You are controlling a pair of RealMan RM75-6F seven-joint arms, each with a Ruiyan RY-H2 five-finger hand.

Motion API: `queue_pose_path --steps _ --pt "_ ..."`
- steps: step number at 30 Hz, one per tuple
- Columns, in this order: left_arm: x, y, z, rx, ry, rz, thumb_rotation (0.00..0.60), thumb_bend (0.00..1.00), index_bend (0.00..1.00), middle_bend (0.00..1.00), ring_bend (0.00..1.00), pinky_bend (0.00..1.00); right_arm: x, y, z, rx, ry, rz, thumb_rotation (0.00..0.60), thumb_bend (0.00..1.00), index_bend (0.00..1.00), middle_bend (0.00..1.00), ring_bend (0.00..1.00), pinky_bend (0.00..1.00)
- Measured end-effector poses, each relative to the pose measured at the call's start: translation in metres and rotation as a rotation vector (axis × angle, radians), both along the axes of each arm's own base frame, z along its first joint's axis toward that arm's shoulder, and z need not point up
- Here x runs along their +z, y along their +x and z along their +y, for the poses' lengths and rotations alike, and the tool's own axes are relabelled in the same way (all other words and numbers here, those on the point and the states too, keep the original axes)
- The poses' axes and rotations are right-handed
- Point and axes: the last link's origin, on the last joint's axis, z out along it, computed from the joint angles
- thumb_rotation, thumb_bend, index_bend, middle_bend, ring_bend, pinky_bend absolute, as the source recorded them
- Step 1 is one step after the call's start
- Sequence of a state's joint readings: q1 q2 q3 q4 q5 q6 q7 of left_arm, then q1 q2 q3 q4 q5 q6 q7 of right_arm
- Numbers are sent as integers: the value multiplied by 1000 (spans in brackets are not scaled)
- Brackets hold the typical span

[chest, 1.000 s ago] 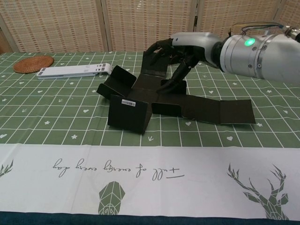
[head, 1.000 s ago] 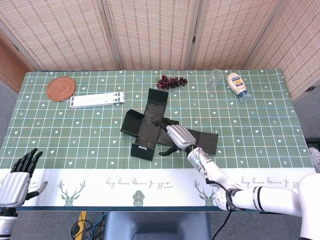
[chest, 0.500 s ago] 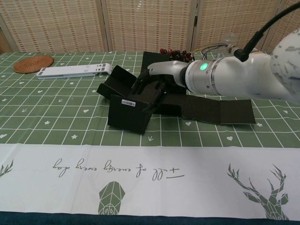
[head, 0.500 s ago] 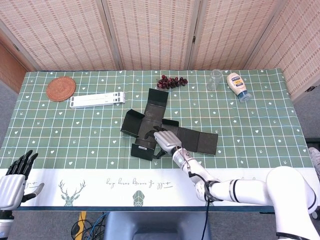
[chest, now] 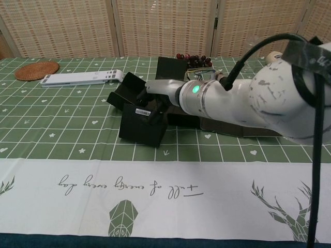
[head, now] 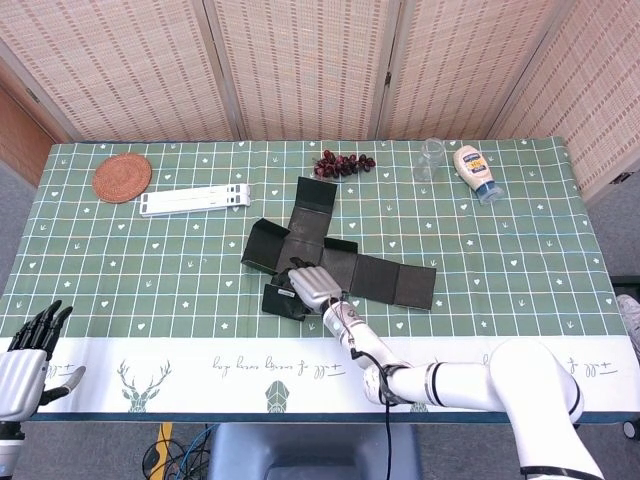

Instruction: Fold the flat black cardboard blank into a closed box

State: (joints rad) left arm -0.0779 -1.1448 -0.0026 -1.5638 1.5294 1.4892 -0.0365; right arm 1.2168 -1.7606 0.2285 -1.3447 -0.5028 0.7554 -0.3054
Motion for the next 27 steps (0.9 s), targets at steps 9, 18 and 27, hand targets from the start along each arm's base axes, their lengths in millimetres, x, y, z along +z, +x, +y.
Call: queue_pose_path --steps 9,18,27 --pt "0 -2 0 4 1 -3 600 246 0 0 65 127 2 -2 12 61 15 19 600 632 511 335 92 149" --pt "-1 -2 1 -2 -4 -5 600 247 0 0 65 126 20 -14 37 152 46 37 600 630 511 335 92 149" --pt "-3 1 5 -20 -13 -6 600 246 0 0 65 126 29 -22 54 172 58 31 600 517 173 166 59 149"
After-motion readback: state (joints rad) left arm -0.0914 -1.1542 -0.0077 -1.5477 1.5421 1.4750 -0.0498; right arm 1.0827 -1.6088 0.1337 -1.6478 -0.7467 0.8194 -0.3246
